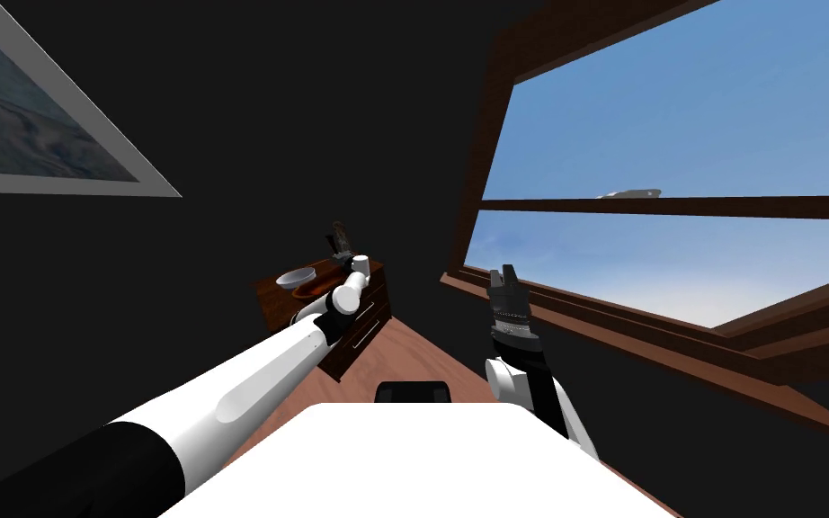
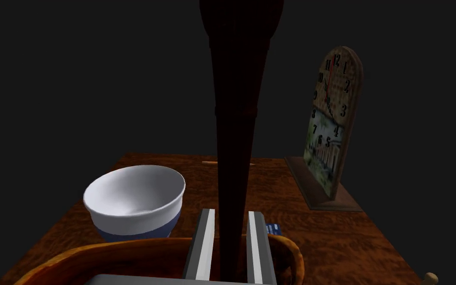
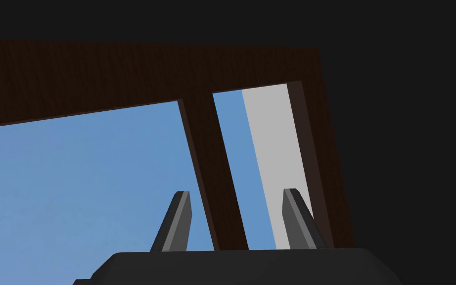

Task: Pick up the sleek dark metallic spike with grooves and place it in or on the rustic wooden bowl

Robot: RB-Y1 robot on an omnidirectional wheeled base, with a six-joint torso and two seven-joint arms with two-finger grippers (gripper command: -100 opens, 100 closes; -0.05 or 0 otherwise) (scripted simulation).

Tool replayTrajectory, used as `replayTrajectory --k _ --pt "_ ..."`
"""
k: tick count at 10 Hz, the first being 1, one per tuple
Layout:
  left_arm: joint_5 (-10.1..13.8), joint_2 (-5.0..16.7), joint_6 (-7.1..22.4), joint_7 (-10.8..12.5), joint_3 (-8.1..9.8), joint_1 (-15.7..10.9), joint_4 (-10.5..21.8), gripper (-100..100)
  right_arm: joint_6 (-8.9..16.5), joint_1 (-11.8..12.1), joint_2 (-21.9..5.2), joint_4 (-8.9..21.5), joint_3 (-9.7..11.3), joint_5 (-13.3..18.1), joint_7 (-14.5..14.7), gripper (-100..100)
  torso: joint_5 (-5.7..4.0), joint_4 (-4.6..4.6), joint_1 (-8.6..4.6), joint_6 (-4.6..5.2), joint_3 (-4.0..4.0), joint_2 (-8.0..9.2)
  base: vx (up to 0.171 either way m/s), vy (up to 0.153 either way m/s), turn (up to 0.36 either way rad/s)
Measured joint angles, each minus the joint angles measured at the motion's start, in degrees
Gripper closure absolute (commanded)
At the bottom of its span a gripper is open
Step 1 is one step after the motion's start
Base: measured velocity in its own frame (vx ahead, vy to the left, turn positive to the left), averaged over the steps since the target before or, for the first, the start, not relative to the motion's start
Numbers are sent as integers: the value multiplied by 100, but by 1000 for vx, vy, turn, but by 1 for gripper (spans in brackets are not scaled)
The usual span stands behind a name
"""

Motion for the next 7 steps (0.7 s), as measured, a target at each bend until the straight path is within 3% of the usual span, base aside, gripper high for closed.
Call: replayTrajectory --k 2,3,5,6,7 --pt "124 179 -31 -172 2 -233 125 100 0 0 0 0 0 0 0 0 12 -3 39 -23 1 5 -31 115 60" --pt "138 370 -113 -130 -50 -403 427 100 0 0 0 0 0 0 0 0 21 -9 56 -39 -3 4 -4 67 25" --pt "213 319 -44 -278 9 -347 170 100 0 0 0 0 0 0 0 0 32 -26 61 -48 -21 -16 0 18 8" --pt "219 315 -28 -310 17 -341 141 -100 0 0 1 0 1 0 0 0 31 -29 56 -45 -25 -22 0 0 0" --pt "218 316 -31 -306 16 -341 144 -100 0 0 1 0 1 0 0 0 30 -30 52 -44 -27 -25 0 0 0"
